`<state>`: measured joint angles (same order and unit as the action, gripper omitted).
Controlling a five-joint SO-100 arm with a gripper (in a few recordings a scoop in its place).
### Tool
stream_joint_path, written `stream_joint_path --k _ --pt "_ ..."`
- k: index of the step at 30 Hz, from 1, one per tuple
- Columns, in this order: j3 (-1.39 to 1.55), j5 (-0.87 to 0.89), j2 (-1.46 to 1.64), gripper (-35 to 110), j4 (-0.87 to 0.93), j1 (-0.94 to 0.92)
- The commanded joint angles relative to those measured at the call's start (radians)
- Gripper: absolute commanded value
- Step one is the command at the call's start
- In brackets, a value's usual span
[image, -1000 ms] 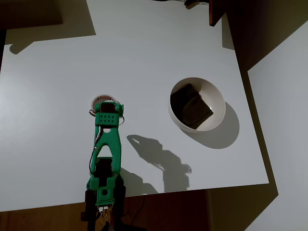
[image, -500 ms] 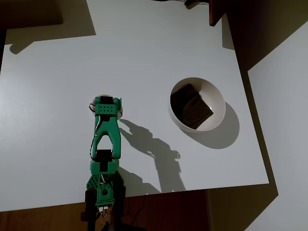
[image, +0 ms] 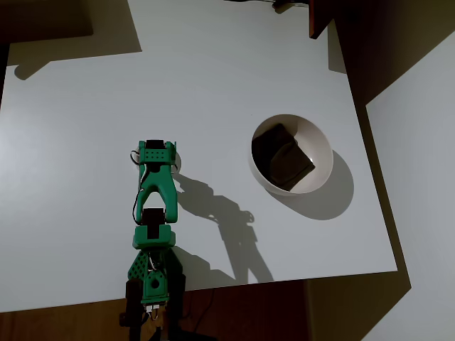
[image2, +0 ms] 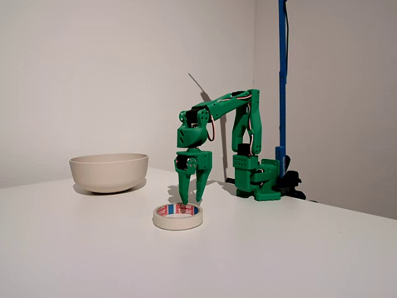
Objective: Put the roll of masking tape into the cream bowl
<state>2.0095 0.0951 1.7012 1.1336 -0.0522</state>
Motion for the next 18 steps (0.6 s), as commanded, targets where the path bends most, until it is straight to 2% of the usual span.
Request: stream_joint_path --k 1,18 --pt "-0.067 0.026 0.008 12 -0.006 0.005" --pt "-0.066 0.069 -0.143 8 -0.104 0.058"
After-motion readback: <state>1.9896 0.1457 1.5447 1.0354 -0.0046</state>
